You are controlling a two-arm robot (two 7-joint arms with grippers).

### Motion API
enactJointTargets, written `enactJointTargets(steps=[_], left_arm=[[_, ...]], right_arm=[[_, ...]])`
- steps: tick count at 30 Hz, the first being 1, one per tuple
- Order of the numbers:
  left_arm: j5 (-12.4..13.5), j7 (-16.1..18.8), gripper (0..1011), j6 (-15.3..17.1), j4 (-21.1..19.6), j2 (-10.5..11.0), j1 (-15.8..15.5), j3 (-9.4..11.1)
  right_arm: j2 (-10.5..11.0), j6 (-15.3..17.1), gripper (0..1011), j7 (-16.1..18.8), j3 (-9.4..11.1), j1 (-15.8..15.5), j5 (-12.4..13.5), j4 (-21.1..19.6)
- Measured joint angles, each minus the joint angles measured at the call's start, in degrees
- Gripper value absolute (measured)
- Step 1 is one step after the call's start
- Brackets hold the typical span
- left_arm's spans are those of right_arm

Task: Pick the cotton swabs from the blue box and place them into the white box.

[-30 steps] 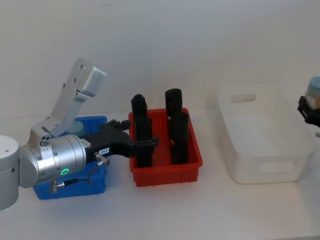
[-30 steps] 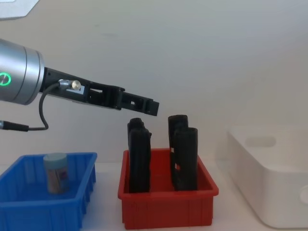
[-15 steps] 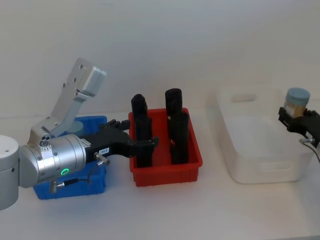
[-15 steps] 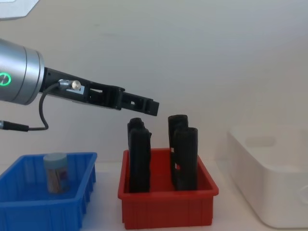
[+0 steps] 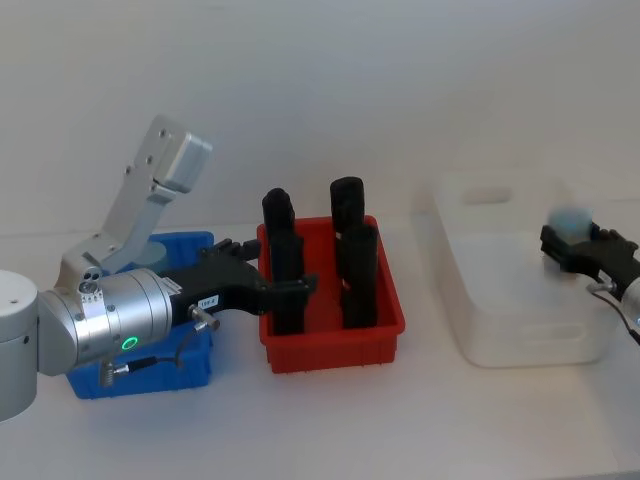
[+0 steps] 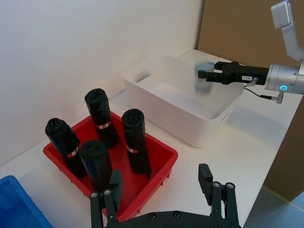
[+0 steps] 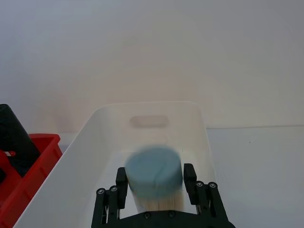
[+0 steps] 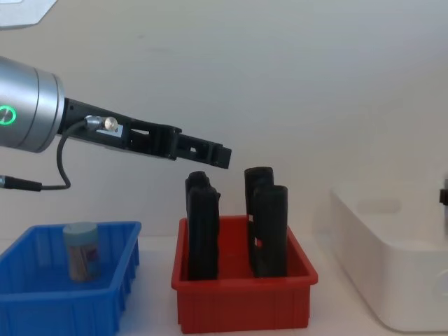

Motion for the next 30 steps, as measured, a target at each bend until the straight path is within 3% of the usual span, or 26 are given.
enactJointTargets(steps=[12, 19, 30], left_arm=[[0.0, 0.0, 1004, 0.0, 0.0, 0.0, 0.0, 0.0], [0.0, 0.0, 1004, 0.0, 0.0, 0.0, 0.0, 0.0], [0.0, 0.0, 1004, 0.0, 0.0, 0.0, 0.0, 0.0]], right_arm=[[-0.1, 0.2, 1002, 0.3, 0.0, 0.3, -0.1, 0.6], [0.0, -0.9, 1002, 0.2, 0.2, 0.0, 0.1, 0.4], [0.3, -6.4, 1002, -1.1, 0.9, -1.9, 1.2, -2.1]])
